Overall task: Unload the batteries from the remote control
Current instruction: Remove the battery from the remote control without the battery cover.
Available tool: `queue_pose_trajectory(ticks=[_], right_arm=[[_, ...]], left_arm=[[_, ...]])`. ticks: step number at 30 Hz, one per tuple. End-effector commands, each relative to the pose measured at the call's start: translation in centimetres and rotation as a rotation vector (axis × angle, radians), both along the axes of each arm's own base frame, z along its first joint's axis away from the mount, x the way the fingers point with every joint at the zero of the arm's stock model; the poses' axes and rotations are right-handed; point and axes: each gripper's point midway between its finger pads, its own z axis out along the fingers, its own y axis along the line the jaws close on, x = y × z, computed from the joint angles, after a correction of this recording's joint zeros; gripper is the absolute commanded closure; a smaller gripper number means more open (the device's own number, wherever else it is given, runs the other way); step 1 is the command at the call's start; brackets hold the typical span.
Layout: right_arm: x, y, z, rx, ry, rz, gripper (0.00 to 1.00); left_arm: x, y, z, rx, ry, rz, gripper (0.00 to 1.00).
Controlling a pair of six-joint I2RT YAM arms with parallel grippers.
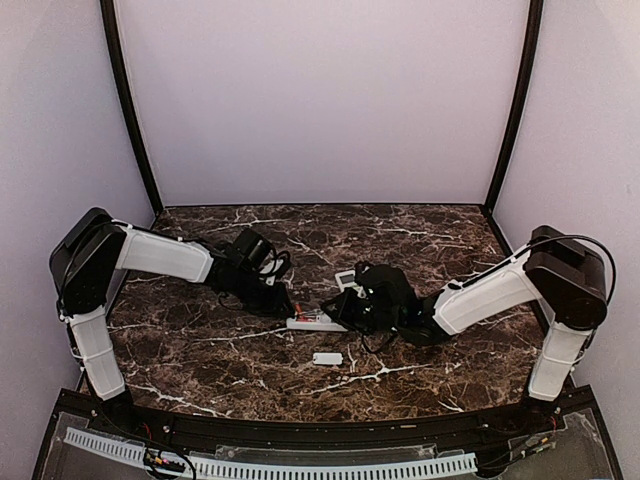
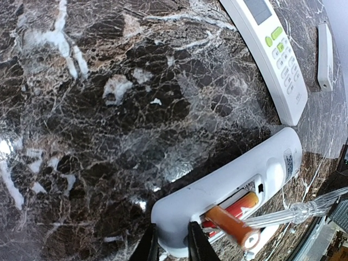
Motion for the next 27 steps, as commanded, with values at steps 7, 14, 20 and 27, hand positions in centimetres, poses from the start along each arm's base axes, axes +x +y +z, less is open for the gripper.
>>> queue_pose_trajectory(ticks=[7, 14, 20, 27], right_arm=[[1.4, -0.8, 1.3, 0.034, -0.055, -0.070, 1.00], [1.6, -0.7, 1.6, 0.039, -0.058, -0.072, 1.00], [1.8, -1.3, 1.7, 0.028, -0.061, -0.088, 1.00], [2.3, -2.0, 1.5, 0.008, -0.066, -0.109, 1.00]], left_arm=[[-3.2, 2.5, -1.9, 0.109, 0.094, 0.002, 0.75], [-2.6, 2.5, -0.2, 0.093, 0.056, 0.009, 0.70], [-2.5, 1.8, 0.7, 0.051, 0.043, -0.008, 0.65], [-2.4, 1.6, 1.7, 0.030, 0.026, -0.011, 0.63]])
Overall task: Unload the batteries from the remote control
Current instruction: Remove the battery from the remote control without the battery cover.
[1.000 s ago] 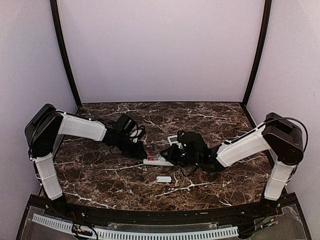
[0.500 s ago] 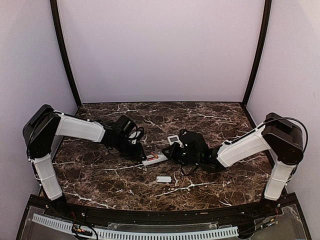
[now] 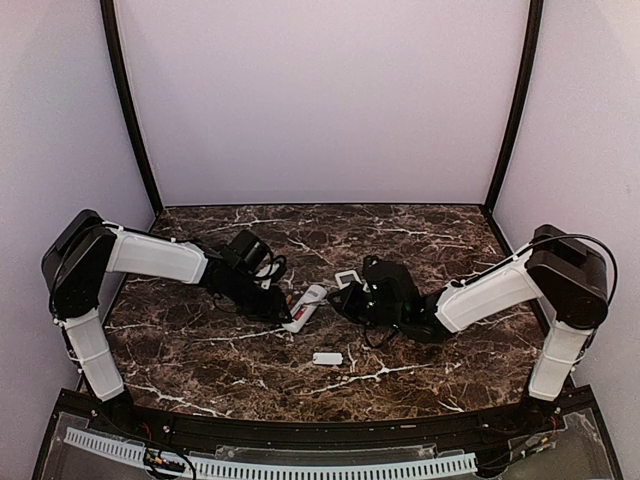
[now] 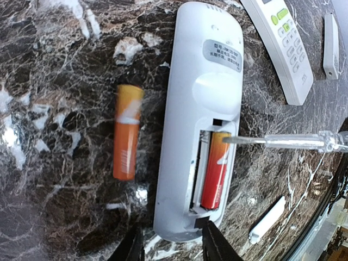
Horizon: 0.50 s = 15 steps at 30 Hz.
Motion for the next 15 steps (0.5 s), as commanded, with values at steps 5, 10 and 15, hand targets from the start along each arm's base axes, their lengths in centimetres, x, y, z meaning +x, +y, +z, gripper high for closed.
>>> queue_pose_trajectory(ticks=[5, 10, 15], right_arm=[[0.6, -0.5, 0.9, 0.012, -0.032, -0.013, 1.00], [0.5, -0.2, 1.8, 0.029, -0.062, 0.013, 1.00], [0.5, -0.6, 2.9, 0.021, -0.097, 0.020, 1.00]], left_arm=[[-0.8, 0.6, 2.2, -0.008, -0.012, -0.012, 0.59], [-0.8, 0.3, 2.7, -0.032, -0.016, -0.025, 0.56], [-0.9, -0.3, 3.2, -0.064, -0.032, -0.066, 0.52]])
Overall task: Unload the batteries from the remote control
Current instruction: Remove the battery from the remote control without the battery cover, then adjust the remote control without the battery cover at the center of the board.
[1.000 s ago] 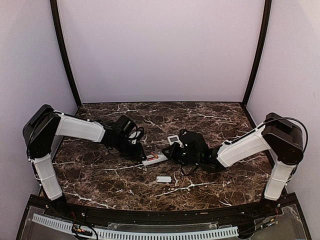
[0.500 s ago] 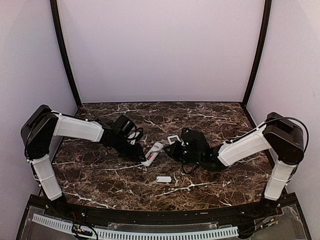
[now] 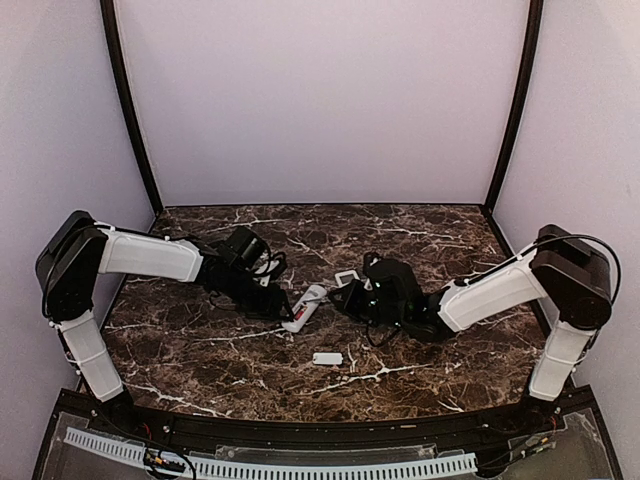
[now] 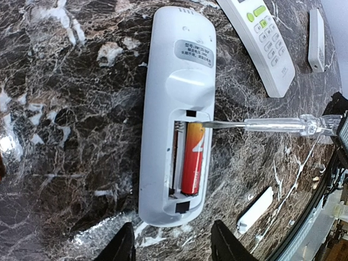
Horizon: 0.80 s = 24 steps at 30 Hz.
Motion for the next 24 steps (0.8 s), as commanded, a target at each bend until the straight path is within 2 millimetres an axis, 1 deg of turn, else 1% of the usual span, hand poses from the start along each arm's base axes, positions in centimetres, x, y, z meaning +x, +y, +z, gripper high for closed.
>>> queue_pose_trajectory(ticks=[1, 4, 6, 11, 14, 19, 24], right_arm=[[0.3, -0.8, 2.7, 0.024, -0.072, 0.003, 1.00], [0.5, -1.8, 3.1, 0.007, -0.085, -0.014, 1.00], [0.7, -2.5, 3.2, -0.010, -0.091, -0.024, 1.00], [1.0, -3.7, 3.4, -0.055, -0.095, -0.042, 1.00], [1.1, -4.3, 2.8, -0.123, -0.062, -0.063, 1.00], [0.9, -5.0, 1.4, -0.193, -0.012, -0.080, 1.00], [0.8, -4.6, 0.1, -0.217, 0.017, -0.061, 1.00]], left_arm=[[-0.3, -0.4, 1.9, -0.045, -0.028, -0.047, 0.49], [-0.2, -0.7, 2.5, -0.056, -0.039, -0.065, 0.45], [-0.1, -0.8, 2.4, -0.051, -0.033, -0.074, 0.43], [0.3, -1.0, 1.4, -0.026, 0.000, -0.057, 0.39], [0.4, -1.1, 0.8, -0.016, 0.021, -0.049, 0.37], [0.3, -1.2, 0.4, -0.017, 0.037, -0.048, 0.37], [0.3, -1.0, -0.1, -0.005, 0.043, -0.043, 0.36]])
